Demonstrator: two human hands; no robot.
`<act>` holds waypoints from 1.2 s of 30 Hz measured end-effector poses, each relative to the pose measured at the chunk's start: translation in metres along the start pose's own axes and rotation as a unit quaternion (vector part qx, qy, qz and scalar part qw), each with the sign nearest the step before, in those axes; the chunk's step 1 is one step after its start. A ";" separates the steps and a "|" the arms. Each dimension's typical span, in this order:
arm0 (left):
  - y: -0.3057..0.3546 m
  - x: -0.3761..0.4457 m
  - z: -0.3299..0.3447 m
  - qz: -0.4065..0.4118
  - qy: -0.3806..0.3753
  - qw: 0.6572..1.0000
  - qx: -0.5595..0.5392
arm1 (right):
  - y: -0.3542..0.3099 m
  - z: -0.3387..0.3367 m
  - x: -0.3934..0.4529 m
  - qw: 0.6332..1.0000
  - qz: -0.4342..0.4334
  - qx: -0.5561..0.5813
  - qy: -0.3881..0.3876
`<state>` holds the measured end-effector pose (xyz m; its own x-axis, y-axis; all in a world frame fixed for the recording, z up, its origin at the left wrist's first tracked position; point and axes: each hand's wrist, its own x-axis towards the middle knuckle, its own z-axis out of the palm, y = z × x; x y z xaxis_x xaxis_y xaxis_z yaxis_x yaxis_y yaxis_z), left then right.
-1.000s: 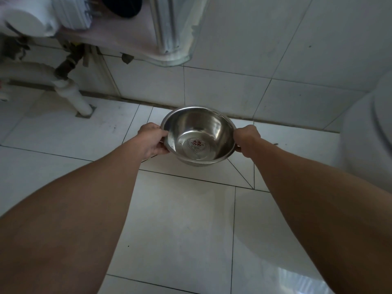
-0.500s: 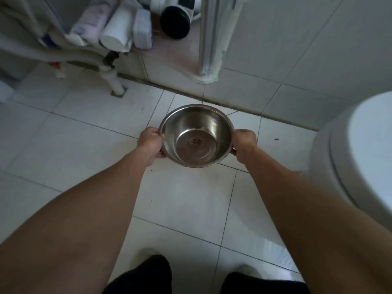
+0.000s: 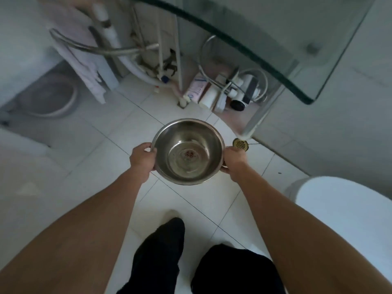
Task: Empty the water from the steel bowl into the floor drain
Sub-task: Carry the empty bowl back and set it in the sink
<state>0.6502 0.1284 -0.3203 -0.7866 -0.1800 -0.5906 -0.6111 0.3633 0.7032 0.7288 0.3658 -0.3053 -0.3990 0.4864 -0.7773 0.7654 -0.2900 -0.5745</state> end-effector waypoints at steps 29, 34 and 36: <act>0.334 -0.108 -0.414 0.113 0.097 0.984 -0.102 | -0.375 0.163 -0.364 0.969 -0.214 -0.064 -0.105; 0.378 -0.065 -0.413 0.125 0.085 0.985 -0.082 | -0.415 0.183 -0.330 0.976 -0.188 -0.016 -0.106; 0.392 -0.045 -0.411 0.125 0.081 0.986 -0.072 | -0.430 0.193 -0.313 0.977 -0.184 -0.017 -0.109</act>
<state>0.4096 -0.0973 0.1445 -0.9113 -0.2482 -0.3285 -0.3924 0.2825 0.8753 0.4269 0.1787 0.1358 -0.7456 0.3642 -0.5581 0.5646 -0.0998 -0.8193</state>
